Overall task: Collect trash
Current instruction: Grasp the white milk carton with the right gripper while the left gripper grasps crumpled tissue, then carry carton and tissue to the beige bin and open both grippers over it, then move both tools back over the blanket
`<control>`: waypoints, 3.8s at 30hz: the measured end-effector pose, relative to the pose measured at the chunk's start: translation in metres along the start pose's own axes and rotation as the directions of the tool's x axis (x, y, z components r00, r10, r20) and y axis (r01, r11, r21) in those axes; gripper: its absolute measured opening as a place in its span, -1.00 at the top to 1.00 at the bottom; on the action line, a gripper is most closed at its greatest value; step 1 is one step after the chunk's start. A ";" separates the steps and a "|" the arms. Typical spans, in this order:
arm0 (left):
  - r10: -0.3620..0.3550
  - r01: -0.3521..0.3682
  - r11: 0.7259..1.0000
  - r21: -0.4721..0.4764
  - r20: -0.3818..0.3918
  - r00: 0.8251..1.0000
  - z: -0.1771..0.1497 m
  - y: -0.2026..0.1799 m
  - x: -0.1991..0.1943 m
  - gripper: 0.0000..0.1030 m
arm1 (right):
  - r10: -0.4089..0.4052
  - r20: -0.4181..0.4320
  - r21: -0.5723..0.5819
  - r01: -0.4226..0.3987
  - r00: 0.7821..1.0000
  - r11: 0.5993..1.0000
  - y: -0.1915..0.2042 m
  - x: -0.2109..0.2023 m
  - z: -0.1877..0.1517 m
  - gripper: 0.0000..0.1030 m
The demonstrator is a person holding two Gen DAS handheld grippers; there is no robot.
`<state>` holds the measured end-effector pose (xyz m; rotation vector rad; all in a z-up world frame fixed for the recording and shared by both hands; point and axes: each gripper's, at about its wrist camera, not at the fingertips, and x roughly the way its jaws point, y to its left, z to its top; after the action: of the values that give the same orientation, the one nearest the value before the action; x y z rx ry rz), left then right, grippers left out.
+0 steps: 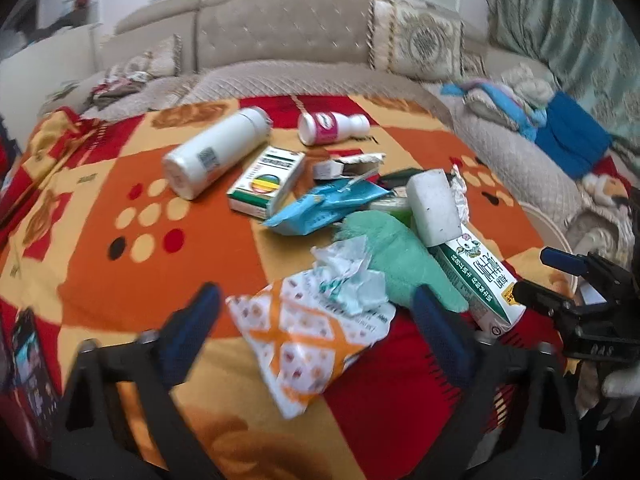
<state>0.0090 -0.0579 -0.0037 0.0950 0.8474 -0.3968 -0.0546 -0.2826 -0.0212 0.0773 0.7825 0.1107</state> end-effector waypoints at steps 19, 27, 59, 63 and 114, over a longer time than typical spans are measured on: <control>-0.009 0.032 0.992 0.122 -0.189 0.982 0.007 -0.018 0.062 0.49 | 0.048 -0.149 -0.019 -0.051 0.988 0.999 0.015 0.060 0.008 -0.05; -0.059 0.066 0.996 0.066 -0.105 0.993 0.015 -0.013 0.019 0.49 | 0.080 -0.128 0.020 -0.078 0.989 0.997 -0.002 0.035 -0.004 -0.04; -0.385 0.424 0.872 0.244 -0.191 0.903 0.032 -0.274 0.059 0.49 | -0.198 -0.062 0.323 0.207 0.978 0.923 -0.211 -0.056 -0.048 -0.04; -0.395 0.440 0.865 0.243 -0.212 0.894 0.035 -0.294 0.075 0.49 | -0.218 -0.102 0.357 0.240 0.971 0.903 -0.239 -0.047 -0.057 -0.04; -0.290 0.293 0.950 0.109 -0.044 0.956 0.033 -0.229 0.052 -0.03 | -0.221 -0.070 0.350 0.232 0.973 0.908 -0.204 -0.050 -0.040 -0.34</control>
<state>-0.0233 -0.2929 -0.0030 0.0815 0.8677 -0.7243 -0.1036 -0.4901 -0.0370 0.3288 0.8286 -0.2545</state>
